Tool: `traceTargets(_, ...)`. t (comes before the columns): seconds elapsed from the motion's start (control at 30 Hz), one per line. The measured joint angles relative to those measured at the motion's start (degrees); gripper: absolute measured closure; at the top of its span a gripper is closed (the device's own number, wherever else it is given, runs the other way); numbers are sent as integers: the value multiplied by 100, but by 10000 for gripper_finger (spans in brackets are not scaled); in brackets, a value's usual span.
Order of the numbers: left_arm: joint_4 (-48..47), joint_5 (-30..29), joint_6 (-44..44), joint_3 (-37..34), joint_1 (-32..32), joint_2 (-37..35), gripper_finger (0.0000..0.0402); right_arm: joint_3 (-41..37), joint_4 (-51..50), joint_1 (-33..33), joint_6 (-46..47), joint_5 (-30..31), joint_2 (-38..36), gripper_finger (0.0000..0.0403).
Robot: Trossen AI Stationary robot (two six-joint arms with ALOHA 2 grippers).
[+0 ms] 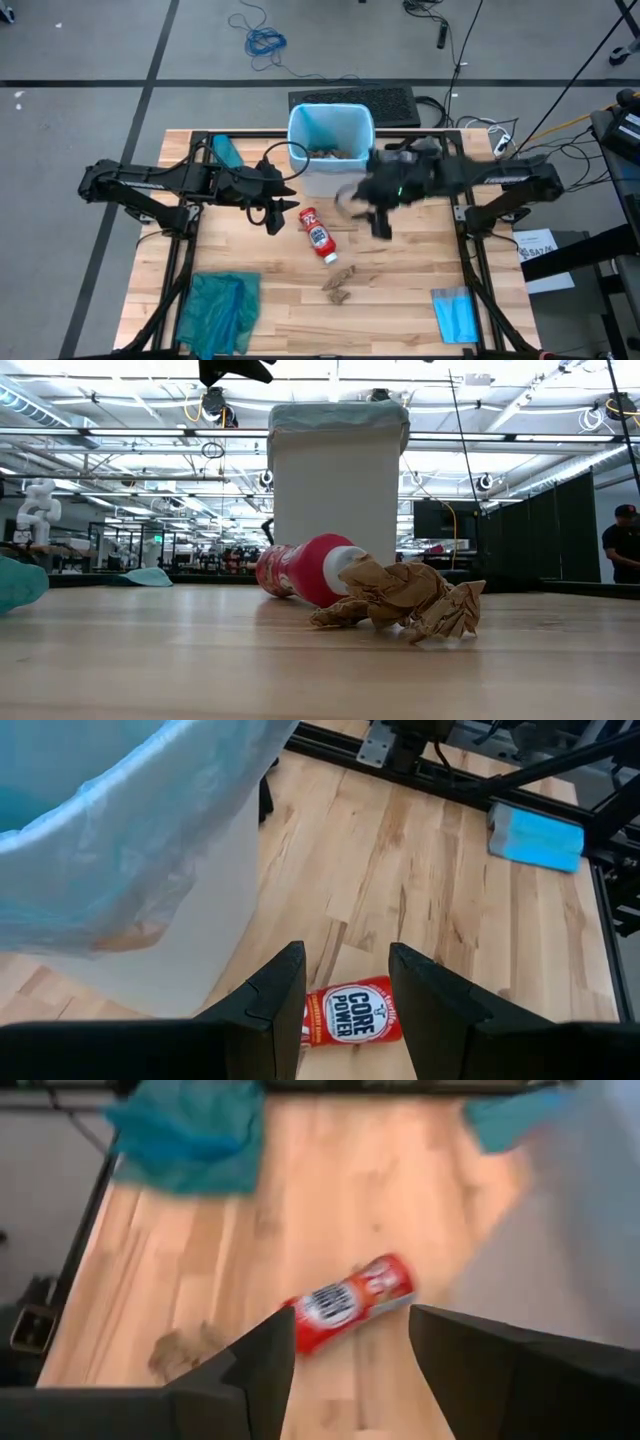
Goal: Place trash/remove bag and relplace
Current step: Put the brown paper into the white trash bin
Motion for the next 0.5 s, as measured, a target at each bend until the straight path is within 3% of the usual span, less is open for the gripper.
traceTargets(0.27, -118, 78, 1, 0, 0, 0, 261, -1700, 1262, 582, 776, 71, 375, 226)
traceTargets(0.5, -173, 127, -5, 0, -1, 0, 261, -3392, 3395, 879, 1845, -521, 387, 227)
